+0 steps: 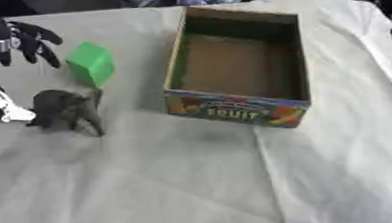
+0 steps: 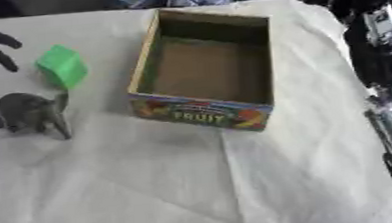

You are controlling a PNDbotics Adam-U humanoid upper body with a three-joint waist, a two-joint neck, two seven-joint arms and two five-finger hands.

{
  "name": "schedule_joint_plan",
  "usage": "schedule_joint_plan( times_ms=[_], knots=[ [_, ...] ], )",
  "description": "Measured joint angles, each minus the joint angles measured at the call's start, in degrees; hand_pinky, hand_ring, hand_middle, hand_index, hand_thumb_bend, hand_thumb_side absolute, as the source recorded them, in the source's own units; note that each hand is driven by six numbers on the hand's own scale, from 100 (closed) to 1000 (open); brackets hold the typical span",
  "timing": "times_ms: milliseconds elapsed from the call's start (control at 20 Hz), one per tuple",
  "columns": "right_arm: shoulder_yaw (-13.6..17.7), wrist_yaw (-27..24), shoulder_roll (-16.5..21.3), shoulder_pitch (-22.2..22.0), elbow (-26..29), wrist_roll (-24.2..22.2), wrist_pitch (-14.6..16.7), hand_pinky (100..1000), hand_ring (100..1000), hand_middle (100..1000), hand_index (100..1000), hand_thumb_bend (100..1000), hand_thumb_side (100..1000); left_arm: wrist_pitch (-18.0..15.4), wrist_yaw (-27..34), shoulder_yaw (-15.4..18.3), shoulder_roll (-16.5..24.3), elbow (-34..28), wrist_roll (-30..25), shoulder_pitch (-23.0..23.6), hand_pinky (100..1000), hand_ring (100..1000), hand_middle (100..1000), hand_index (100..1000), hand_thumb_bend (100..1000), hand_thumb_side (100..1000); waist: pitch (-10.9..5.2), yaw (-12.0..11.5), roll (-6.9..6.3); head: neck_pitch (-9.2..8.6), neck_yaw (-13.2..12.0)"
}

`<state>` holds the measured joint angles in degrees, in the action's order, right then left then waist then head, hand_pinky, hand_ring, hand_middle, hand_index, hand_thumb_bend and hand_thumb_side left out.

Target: Pick up objects on the table and place them in the box.

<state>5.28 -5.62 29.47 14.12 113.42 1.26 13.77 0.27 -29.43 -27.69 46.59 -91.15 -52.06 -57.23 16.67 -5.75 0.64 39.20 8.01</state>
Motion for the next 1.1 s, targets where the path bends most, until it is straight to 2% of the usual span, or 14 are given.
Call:
schedule_joint_plan(
  times_ms=[500, 1100],
  knots=[
    [0.0, 0.0, -0.5, 0.1, 0.0, -0.3, -0.2, 811, 737, 722, 962, 388, 1000, -0.8, -4.5, -0.5, -4.3, 10.8, 0.1, -1.3, 676, 808, 1000, 867, 534, 514, 0.35, 0.5, 0.16, -0.01, -0.8],
    [0.0, 0.0, -0.5, 0.5, 0.0, -0.6, -0.4, 811, 737, 718, 963, 388, 1000, -3.5, -6.4, -0.5, -6.0, 16.6, 0.1, -1.3, 671, 805, 1000, 872, 515, 500, 1.05, 0.8, 0.16, -0.24, -1.3]
  ],
)
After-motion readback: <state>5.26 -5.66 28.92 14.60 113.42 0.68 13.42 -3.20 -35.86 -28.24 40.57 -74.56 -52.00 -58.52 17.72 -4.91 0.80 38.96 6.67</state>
